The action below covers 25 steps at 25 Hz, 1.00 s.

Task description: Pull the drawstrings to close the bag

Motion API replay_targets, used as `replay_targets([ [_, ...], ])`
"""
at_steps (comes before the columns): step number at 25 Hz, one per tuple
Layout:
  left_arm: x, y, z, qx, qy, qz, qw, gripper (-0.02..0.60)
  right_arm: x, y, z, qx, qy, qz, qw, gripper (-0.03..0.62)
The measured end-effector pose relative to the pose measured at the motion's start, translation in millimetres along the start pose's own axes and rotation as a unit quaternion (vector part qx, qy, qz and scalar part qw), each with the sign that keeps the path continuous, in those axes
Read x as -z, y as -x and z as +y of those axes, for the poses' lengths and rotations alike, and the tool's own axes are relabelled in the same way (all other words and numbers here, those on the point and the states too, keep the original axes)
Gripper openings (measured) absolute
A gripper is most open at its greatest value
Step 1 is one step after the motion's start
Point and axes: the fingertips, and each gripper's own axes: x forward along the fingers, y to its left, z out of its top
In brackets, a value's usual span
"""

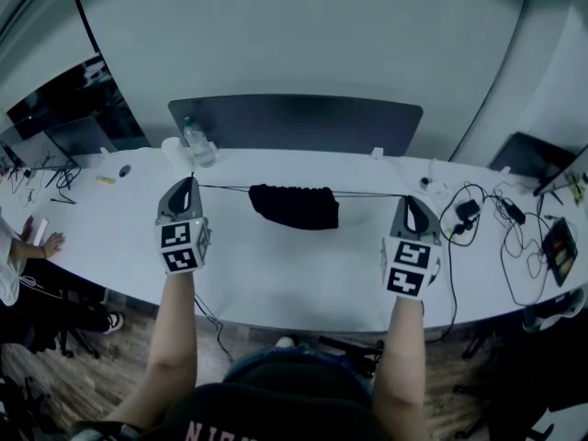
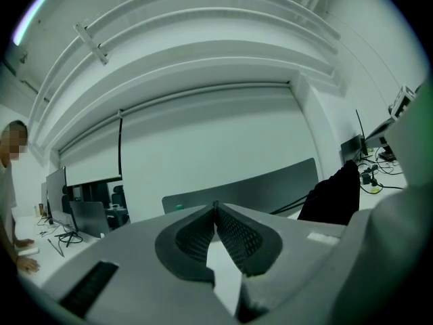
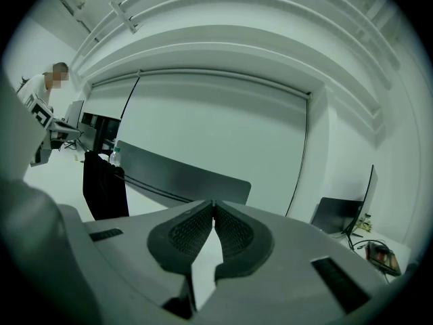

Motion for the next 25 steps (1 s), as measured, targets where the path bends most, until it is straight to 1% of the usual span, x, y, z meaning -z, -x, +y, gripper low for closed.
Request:
replay_targets([
  [5, 2, -5, 7, -0.006, -0.003, 0.000, 1.0000, 0.012, 1, -3, -4, 0.003, 0.001, 0.004, 1.000, 0.005],
  [22, 12, -12, 28, -0.031, 0.003, 0.021, 0.9993, 0.012, 9, -11, -14, 0.020, 0.002, 0.020, 1.000, 0.005],
  [25, 13, -14, 31, -0.035, -0.002, 0.022, 0.9992, 0.012, 11, -14, -15, 0.022, 0.001, 0.023, 0.999, 0.005],
])
